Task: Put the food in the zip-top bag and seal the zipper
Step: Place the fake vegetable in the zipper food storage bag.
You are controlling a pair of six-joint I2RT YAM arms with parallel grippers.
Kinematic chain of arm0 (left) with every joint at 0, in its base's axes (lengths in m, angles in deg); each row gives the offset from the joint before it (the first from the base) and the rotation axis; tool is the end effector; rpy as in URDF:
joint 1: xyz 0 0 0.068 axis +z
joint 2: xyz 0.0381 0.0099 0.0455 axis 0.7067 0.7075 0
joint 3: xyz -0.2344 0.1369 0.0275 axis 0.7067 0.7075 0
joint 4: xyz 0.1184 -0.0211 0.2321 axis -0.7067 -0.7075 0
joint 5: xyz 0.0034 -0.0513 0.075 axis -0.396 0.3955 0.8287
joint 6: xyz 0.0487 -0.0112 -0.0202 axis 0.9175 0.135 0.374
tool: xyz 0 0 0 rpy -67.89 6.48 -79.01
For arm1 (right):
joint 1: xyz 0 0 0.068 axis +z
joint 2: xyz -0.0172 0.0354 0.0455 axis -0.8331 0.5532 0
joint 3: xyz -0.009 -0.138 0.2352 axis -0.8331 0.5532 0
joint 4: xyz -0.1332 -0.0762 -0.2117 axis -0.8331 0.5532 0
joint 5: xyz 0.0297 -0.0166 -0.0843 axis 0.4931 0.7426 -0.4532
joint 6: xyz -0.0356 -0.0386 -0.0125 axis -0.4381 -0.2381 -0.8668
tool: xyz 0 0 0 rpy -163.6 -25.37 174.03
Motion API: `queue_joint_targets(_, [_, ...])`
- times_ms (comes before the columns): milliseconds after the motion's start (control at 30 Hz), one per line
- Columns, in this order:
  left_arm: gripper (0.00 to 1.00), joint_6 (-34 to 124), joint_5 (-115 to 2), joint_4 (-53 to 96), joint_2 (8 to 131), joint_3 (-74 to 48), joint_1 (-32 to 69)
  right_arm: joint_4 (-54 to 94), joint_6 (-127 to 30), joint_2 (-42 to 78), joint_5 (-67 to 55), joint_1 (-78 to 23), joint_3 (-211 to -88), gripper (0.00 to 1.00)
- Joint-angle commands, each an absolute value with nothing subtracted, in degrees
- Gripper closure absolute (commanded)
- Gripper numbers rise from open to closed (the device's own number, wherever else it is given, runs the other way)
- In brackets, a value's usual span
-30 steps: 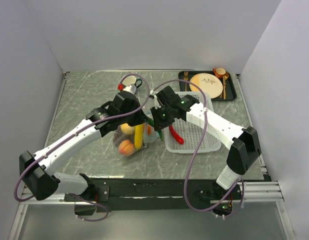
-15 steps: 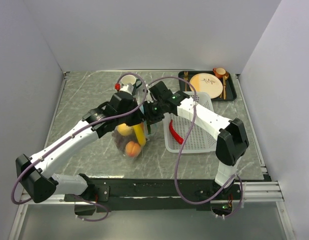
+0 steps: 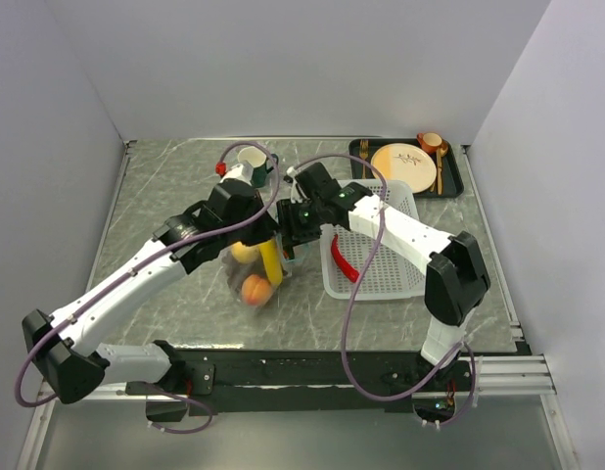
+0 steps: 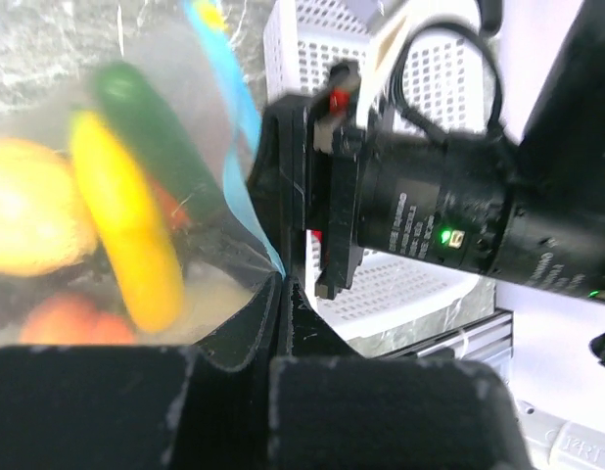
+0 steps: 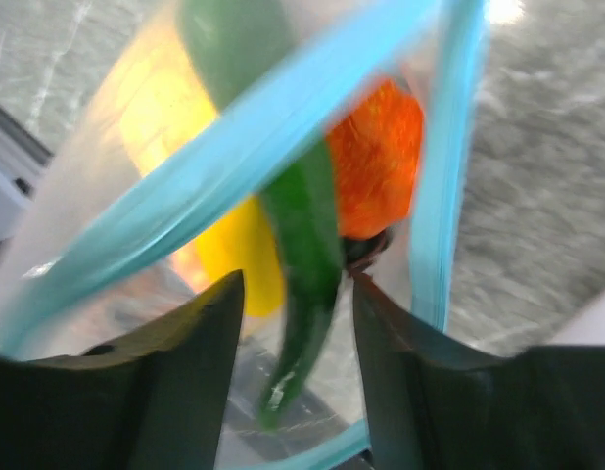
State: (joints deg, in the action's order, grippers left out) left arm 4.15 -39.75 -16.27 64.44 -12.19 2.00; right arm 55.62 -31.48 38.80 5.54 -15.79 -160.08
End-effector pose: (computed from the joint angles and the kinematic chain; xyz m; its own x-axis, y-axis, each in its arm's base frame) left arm 0.1978 -0.1772 0.3645 -0.7179 -0.3995 -0.5700 0.0327 0.7986 -0.6009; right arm 0.2910 0.2649 0.2806 -0.8539 -0.2271 -0.4683 -0.4637 0.7406 0.4863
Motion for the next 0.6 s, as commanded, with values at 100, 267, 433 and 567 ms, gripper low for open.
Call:
queue_joint_targets(100, [0.99, 2.9, -36.29, -13.43, 59.69, -12.89, 1.72, 59.55, -35.39, 31.43, -3.72, -15.55, -158.53, 0.28])
queue_joint_targets(267, [0.99, 3.25, -34.79, -15.28, 60.39, -13.33, 1.72, 58.76, -34.33, 25.54, -8.21, -16.42, -155.98, 0.23])
queue_joint_targets(433, [0.99, 2.46, -35.14, -14.4, 60.12, -11.57, 1.72, 57.27, -31.61, 18.87, -14.71, -18.09, -152.38, 0.22])
queue_joint_targets(567, [0.99, 2.55, -35.15, -14.75, 60.39, -11.92, 1.72, 56.66, -30.55, 14.29, -17.53, -20.03, -149.05, 0.21])
